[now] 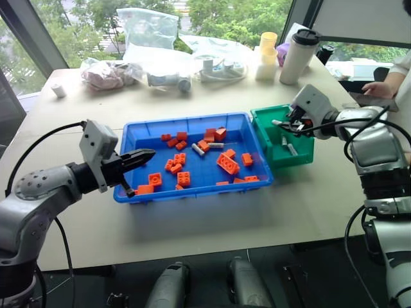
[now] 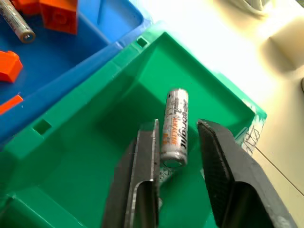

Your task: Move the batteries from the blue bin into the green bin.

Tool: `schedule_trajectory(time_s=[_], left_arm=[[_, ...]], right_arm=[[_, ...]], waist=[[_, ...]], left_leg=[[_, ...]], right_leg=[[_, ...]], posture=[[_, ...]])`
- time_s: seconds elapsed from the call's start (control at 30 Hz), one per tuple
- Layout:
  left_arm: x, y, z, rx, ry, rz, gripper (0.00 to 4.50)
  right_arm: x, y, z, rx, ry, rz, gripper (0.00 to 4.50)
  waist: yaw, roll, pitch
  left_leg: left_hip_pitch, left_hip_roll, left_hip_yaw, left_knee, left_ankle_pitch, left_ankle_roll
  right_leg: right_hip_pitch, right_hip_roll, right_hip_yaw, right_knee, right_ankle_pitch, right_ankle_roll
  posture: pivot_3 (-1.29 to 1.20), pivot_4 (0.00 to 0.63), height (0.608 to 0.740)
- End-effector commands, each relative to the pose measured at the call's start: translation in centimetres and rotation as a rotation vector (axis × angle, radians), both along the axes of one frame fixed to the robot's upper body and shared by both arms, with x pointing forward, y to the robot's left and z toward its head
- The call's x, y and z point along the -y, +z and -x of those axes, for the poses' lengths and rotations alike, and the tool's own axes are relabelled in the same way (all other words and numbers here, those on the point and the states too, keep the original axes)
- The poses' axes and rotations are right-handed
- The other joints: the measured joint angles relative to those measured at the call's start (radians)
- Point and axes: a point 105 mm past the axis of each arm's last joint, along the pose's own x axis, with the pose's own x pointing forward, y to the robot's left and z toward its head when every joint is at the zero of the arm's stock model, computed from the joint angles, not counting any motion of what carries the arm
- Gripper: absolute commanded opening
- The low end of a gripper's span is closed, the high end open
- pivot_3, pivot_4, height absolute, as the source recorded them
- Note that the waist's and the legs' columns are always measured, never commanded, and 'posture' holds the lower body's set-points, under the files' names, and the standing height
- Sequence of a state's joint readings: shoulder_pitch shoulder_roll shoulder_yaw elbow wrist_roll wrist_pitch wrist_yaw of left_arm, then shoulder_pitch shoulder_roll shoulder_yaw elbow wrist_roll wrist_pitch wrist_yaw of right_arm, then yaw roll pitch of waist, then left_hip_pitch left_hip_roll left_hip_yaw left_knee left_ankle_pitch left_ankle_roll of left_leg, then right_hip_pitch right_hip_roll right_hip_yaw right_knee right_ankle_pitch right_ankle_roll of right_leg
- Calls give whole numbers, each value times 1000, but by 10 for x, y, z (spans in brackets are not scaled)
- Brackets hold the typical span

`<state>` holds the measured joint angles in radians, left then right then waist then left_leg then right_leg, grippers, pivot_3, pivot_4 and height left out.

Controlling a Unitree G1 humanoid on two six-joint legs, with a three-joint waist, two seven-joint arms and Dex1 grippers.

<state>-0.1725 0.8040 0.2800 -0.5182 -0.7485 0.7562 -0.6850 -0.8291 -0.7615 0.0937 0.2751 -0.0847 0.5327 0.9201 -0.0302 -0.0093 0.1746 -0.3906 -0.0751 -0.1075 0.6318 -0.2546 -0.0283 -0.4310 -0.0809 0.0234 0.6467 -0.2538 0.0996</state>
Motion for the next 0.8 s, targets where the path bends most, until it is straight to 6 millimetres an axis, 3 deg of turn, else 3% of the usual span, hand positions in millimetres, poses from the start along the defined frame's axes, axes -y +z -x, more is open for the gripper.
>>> schedule_trajectory(time_s=[0.03, 0.1, 0.17, 0.23, 0.33, 0.4, 0.6, 0.8], left_arm=[[3, 11, 1, 51, -18, -13, 0], [3, 12, 1, 54, -20, -11, 0], [3, 14, 1, 57, -21, -9, 0], [3, 15, 1, 59, -24, -11, 0], [5, 14, -1, 62, -29, -13, 0], [5, 15, -2, 64, -30, -13, 0], [4, 15, -3, 74, -19, -17, 0], [4, 14, 0, 76, -8, -17, 0]], right_arm=[[-5, 26, -3, 88, 2, -20, 3522], [-9, 32, -3, 108, 25, -34, 4463], [-27, 51, -4, 153, 69, -135, 4463], [-59, 60, 0, 140, 162, -235, 4463], [-124, 32, 15, 10, 347, -268, 4463], [-144, 15, 19, -48, 384, -274, 4463], [-174, -19, 30, -157, 443, -268, 4463], [-185, -41, 25, -223, 411, -282, 4463]], waist=[[10, 0, 0], [13, 0, 0], [12, 0, 0], [8, 0, 0], [6, 0, 0], [9, 0, 0], [28, -1, 0], [8, -1, -1]], left_leg=[[0, 0, 0, 0, 0, 0], [0, 0, 0, 0, 0, 0], [0, 0, 0, 0, 0, 0], [0, 0, 0, 0, 0, 0], [0, 1, 0, -1, 0, 0], [0, 1, -1, -1, 0, 0], [-2, -3, -3, 2, 0, 0], [-1, -1, -3, 1, 0, -1]], right_leg=[[0, 0, 0, 0, 0, 0], [0, 0, 0, 0, 0, 0], [0, 0, 0, 0, 0, 0], [0, 0, 1, 0, 0, 0], [-1, 1, 0, 0, 0, 0], [-1, 2, 0, 0, 0, 0], [0, -1, -2, 0, 0, 0], [-1, 0, -1, 1, 0, 0]], posture=[[0, 150, 740], [0, 150, 740], [0, 150, 740], [0, 150, 740], [0, 150, 740], [0, 150, 740], [0, 150, 740], [0, 150, 740]])
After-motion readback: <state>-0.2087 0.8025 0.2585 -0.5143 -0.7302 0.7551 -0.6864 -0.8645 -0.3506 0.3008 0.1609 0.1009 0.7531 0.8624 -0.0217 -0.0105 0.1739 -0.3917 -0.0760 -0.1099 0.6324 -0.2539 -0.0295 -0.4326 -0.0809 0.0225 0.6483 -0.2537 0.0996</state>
